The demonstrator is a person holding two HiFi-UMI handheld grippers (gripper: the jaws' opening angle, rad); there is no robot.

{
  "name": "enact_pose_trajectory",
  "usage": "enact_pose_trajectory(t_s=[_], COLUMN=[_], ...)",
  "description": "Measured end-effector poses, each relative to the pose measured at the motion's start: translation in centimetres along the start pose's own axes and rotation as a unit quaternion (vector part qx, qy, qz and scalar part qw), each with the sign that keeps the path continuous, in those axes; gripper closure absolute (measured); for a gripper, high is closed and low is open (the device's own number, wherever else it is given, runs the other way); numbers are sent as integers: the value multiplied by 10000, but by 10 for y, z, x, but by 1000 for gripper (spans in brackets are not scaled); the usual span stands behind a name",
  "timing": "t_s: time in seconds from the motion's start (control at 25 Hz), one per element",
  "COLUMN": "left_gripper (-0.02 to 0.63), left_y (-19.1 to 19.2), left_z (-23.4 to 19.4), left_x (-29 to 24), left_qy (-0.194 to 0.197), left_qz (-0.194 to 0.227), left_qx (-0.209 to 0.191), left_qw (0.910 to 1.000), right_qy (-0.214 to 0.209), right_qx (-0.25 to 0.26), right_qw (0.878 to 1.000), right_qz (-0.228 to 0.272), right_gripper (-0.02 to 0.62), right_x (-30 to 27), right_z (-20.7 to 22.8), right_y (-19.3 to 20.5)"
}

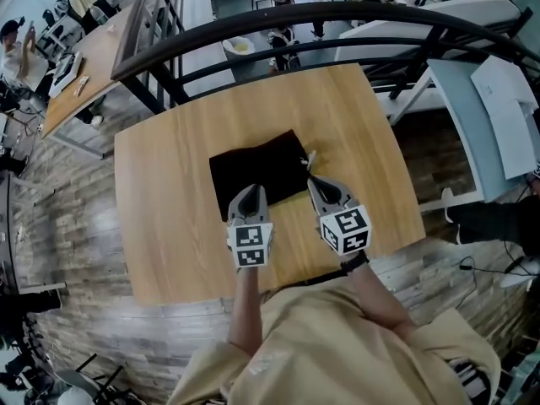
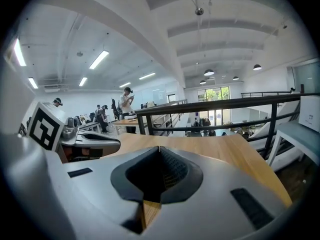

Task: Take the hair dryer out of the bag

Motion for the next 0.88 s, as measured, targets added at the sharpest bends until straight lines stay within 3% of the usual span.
enact_pose_trajectory(t_s=[0.16,0.48,0.68,0.8,0.88], left_gripper=[587,497,372,365,395], left_y=[3,29,42,53,60], left_z=[-15,-30,-33,-37,-41], left_x=[-39,-110,-146,-159,-164], left_qy=[-165,-58,27,-78,-287], left_qz=[-457,-1347,-1820,-2087,-2194], left_qx=[-45,-296,-280,-305,-414], left_qw=[9988,9904,9829,9775,9743], right_qy=[-214,-378,-334,-281,-257], right_qx=[4,-82,-171,-229,-248], right_qw=[9997,9985,9977,9972,9970], right_qz=[-139,-385,-561,-654,-691], right_gripper=[581,581,581,581,581], right_x=[-28,-66,-80,-83,-86], right_z=[11,34,48,54,58], right_y=[-1,9,22,29,33])
Point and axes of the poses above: the fingertips, and each gripper's own axes: x backward along the fingers, z to its right, y out of its underside, the point moved 7 cm from there along x, backward along the fingers, and after that the axes turned 7 degrees about x, right-handed, at the moved point
